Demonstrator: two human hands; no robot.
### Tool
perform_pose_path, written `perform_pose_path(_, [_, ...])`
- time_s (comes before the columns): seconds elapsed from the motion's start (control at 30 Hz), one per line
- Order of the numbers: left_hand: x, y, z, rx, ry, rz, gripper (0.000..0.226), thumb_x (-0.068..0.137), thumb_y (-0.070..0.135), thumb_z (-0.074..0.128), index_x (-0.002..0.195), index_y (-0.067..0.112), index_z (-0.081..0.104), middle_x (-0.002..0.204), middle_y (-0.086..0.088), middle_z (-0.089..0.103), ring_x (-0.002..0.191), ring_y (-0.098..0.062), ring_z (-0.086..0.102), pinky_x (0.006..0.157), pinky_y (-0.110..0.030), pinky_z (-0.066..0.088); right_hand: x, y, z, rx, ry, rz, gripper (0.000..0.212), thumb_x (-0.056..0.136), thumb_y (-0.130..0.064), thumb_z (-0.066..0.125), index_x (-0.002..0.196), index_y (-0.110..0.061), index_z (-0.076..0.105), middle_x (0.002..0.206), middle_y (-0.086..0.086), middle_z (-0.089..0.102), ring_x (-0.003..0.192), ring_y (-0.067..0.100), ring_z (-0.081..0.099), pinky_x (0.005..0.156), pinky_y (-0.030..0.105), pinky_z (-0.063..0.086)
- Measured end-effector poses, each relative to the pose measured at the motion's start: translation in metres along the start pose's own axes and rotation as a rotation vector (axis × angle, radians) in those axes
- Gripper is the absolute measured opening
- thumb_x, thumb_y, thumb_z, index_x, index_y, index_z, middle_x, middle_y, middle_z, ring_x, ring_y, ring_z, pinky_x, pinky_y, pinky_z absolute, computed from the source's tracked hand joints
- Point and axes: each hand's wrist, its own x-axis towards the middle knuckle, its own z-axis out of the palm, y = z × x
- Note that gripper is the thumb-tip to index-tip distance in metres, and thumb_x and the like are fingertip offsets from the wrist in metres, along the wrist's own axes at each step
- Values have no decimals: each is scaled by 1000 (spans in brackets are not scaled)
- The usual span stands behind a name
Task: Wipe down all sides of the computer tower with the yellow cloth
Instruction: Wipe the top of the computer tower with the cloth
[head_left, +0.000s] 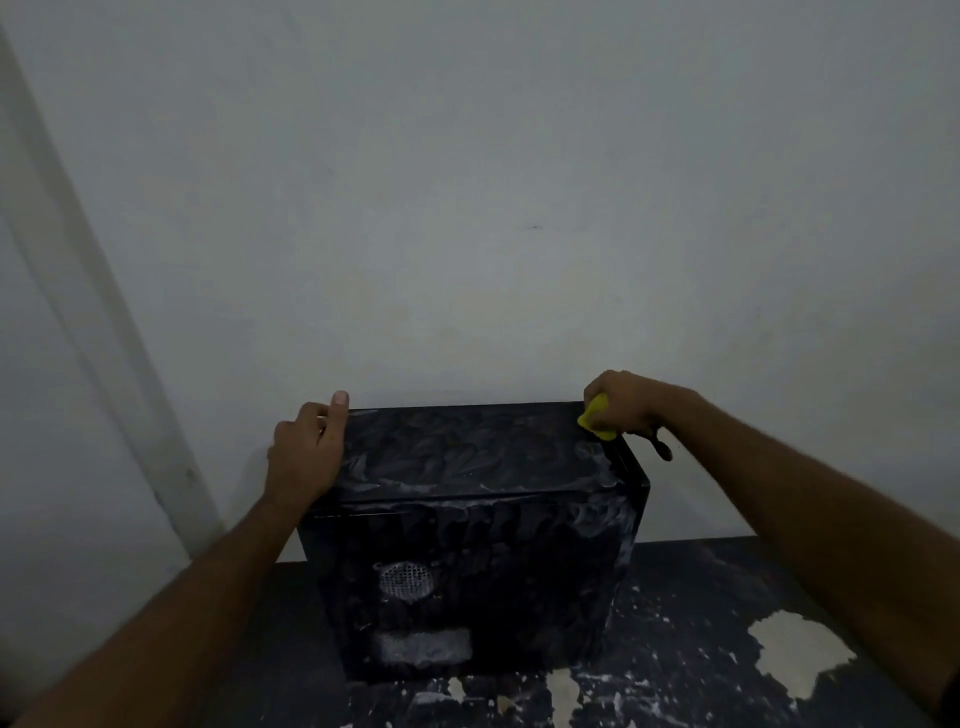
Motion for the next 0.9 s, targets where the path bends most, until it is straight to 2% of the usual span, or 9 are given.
perform_pose_path(0.07, [0,0,0,8,1,2,82,86,91,23,88,17,57,80,-8,64,80,-30,63,80,-45,53,-3,0,-2,-11,-11,23,14,88,-30,72,79,-20,71,90,6,68,86,28,66,76,42,57])
perform_pose_path(0.23, [0,2,0,25,-9,13,78,90,88,24,86,18,58,76,-5,63,76,-29,62,76,-44,52,2,-9,19,-62,201,69,14,92,-35,66,100,-23,63,106,5,57,100,30,59,83,36,49])
perform_pose_path(0.4, [-1,1,-2,-1,-6,-7,79,86,91,23,82,19,56,80,-11,64,79,-34,62,79,-45,52,-26,-9,5,87,-18,-36,14,82,-27,79,78,-13,77,83,11,72,74,20,64,60,30,51])
perform_pose_path(0.53, [-3,5,0,9,-20,-10,72,94,82,28,82,17,57,79,-9,61,79,-34,60,75,-41,46,-22,-10,20,-24,180,49,22,90,-32,69,108,-21,67,104,5,59,97,27,60,75,32,46])
perform_pose_path(0.57, [-3,6,-1,7,-26,-11,70,95,79,29,82,16,57,79,-8,61,79,-33,60,75,-41,46,-22,-11,24,-46,217,50,20,91,-32,65,109,-24,63,107,5,59,97,28,59,76,33,45])
perform_pose_path(0.67, [-4,5,-3,-28,-38,-34,68,95,79,29,77,18,54,81,-10,63,79,-30,61,78,-41,48,-33,-17,26,35,152,-31,8,90,-29,68,91,-23,63,97,5,65,89,27,62,71,34,50])
perform_pose_path(0.77, [-4,3,-3,-34,-50,-56,69,95,81,28,76,19,52,87,-12,64,83,-32,61,82,-43,49,-49,-17,15,90,-1,-44,13,85,-27,77,81,-16,71,89,7,70,82,23,64,64,31,50])
perform_pose_path(0.83, [-4,4,-2,-26,-54,-53,70,95,80,28,79,17,54,87,-11,64,84,-32,61,82,-42,48,-49,-17,14,68,29,6,11,84,-27,75,85,-16,72,91,8,68,83,24,63,64,32,49])
perform_pose_path(0.9, [-4,6,-2,-19,-62,-48,70,95,79,29,81,16,55,88,-11,63,85,-32,60,81,-40,45,-45,-21,24,8,182,68,8,88,-27,67,92,-20,67,95,4,59,89,28,61,71,34,48])
